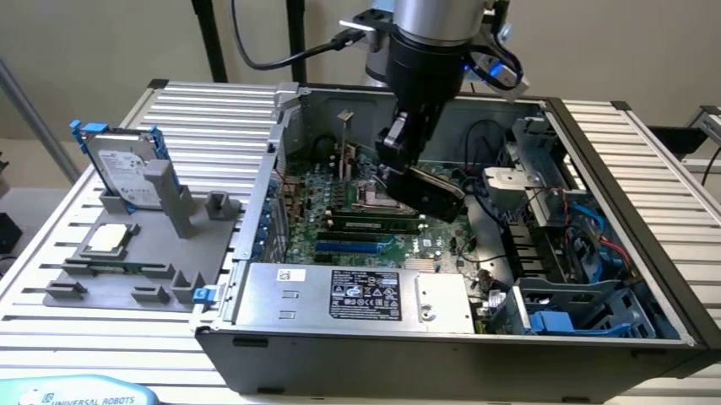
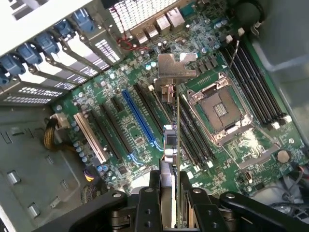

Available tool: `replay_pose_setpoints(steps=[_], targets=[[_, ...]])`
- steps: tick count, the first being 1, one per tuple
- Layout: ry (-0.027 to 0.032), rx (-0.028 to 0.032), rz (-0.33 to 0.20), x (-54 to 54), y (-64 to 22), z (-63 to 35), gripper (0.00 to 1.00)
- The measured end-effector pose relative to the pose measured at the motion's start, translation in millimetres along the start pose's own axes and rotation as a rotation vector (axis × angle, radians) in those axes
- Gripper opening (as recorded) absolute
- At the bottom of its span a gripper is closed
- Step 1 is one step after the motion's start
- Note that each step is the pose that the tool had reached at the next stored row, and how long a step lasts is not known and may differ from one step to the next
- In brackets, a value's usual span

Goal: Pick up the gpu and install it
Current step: 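Insert the gpu into the slot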

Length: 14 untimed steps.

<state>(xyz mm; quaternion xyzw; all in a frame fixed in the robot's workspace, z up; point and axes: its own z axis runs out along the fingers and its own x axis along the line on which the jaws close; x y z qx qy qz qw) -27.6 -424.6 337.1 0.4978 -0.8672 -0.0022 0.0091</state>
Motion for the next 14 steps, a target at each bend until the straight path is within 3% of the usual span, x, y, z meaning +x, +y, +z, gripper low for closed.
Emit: replay_pose_setpoints(steps=[14], targets=[[0.0034,0.0035,-0.255,-0.1,-0.1,9.9,0.27]])
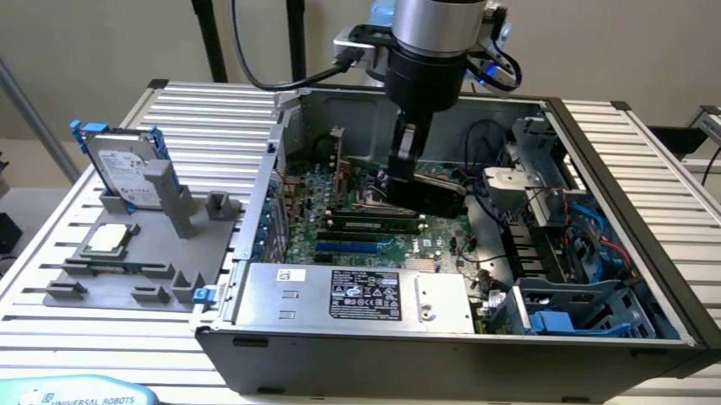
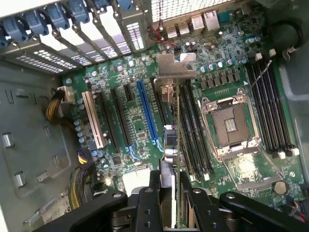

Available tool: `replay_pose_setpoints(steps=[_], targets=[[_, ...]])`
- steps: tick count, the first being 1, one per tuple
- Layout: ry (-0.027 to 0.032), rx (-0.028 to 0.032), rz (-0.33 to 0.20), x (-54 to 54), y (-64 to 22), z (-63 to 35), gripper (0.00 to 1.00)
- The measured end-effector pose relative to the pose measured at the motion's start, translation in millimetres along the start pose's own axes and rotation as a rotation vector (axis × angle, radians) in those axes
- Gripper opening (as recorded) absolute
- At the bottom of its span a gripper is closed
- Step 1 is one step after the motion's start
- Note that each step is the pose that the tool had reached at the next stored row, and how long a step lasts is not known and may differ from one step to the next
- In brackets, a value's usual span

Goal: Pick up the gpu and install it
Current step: 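Insert the gpu into the slot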

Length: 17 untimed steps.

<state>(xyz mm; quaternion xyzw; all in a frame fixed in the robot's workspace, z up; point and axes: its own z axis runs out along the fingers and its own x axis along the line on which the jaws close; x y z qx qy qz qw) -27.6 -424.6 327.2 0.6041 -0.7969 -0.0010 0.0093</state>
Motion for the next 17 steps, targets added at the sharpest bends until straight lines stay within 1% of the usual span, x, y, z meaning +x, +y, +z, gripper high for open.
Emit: replay_pose_setpoints(steps=[6,10,17], targets=[[0.0013,0.0014,-0.104,0.0,0.2,4.7,0.27],[0.0016,0.0018,-0.127,1.2,4.4,8.5,0.27],[0.0018,0.0019,-0.135,6.8,19.4,13.5,0.27]])
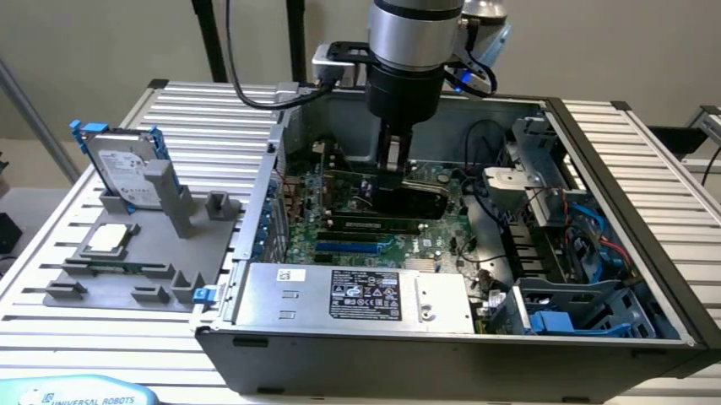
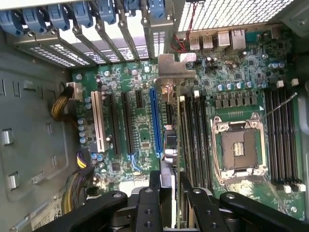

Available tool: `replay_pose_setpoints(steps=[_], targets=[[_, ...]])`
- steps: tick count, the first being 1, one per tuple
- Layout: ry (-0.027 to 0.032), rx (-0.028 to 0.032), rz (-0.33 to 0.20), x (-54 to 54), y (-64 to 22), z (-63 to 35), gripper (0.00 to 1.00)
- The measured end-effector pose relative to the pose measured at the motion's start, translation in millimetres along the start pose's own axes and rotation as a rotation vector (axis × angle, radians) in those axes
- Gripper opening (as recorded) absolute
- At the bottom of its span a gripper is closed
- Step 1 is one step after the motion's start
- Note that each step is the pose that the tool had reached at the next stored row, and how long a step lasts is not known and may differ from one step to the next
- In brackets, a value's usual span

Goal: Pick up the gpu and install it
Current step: 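Insert the gpu into the slot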

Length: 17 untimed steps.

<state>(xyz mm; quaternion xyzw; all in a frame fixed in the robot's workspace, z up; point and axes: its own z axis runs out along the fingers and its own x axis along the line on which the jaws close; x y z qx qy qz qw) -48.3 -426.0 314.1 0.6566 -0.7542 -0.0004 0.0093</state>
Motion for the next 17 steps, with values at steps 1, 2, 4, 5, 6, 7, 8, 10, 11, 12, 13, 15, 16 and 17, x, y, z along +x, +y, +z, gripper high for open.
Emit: replay_pose_setpoints(steps=[1,2,4,5,6,7,8,10,11,12,13,15,16,17], targets=[[-0.0001,0.0,-0.001,1.0,1.3,0.7,0.27],[-0.0001,0.0,-0.001,2.1,2.3,1.3,0.27],[0.0,0.0,-0.003,4.7,4.0,2.8,0.27],[-0.0001,0.0001,-0.004,5.9,4.9,3.6,0.27],[0.0,0.0001,-0.005,7.2,5.8,4.6,0.27],[-0.0001,0.0001,-0.006,8.4,7.0,5.7,0.27],[0.0,0.0001,-0.006,9.5,8.2,6.8,0.27],[0.0,0.0001,-0.008,11.6,10.9,9.3,0.27],[0.0001,0.0001,-0.009,12.7,12.2,10.6,0.27],[0.0002,0.0001,-0.01,13.8,13.6,11.8,0.27],[0.0002,0.0001,-0.011,14.9,14.9,13.0,0.27],[0.0001,0.0001,-0.013,17.1,17.4,15.5,0.27],[0.0001,0.0002,-0.014,18.2,18.7,16.8,0.27],[0.0002,0.0002,-0.015,19.2,20.1,18.0,0.27]])
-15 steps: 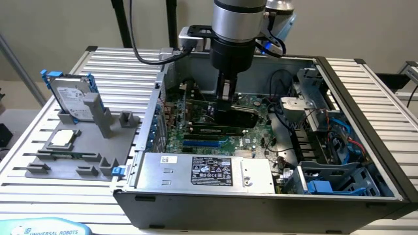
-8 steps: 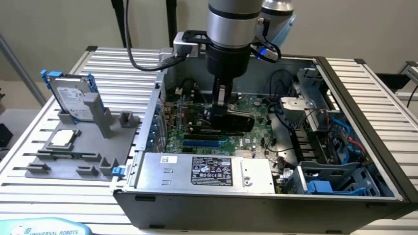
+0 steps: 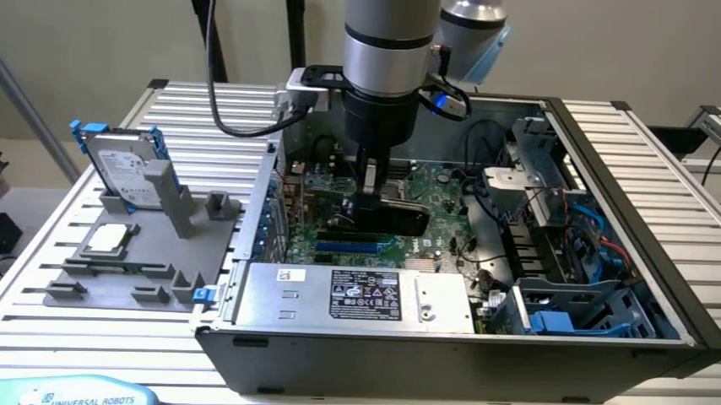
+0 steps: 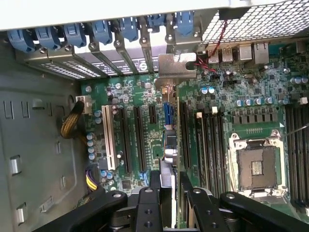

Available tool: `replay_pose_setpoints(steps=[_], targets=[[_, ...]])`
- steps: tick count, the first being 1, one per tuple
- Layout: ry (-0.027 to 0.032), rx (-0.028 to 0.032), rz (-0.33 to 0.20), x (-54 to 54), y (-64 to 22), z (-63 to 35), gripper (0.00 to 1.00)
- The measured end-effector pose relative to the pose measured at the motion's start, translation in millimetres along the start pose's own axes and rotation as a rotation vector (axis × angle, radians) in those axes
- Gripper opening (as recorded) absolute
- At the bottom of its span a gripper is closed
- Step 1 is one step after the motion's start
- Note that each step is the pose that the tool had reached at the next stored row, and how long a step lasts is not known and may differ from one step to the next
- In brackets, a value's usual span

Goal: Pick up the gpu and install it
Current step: 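Insert the gpu into the slot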

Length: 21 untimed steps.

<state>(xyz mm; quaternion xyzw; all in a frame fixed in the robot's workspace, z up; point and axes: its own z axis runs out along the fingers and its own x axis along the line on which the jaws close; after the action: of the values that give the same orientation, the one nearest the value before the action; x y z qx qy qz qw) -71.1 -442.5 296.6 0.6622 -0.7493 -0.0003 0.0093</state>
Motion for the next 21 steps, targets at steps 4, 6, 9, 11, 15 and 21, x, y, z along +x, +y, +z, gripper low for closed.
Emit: replay_pose_setpoints(steps=[4,6,9,11,15,21], targets=[[0.0,0.0001,-0.004,4.0,5.9,5.4,0.27],[0.0,0.0001,-0.006,5.8,9.7,7.7,0.27],[-0.0001,0.0009,-0.01,7.5,18.5,11.4,0.27],[-0.0003,0.0035,-0.011,7.8,20.7,12.7,0.27],[-0.0006,0.0046,-0.011,7.7,20.6,14.3,0.27],[-0.0008,0.009,-0.03,4.3,21.1,19.9,0.27]])
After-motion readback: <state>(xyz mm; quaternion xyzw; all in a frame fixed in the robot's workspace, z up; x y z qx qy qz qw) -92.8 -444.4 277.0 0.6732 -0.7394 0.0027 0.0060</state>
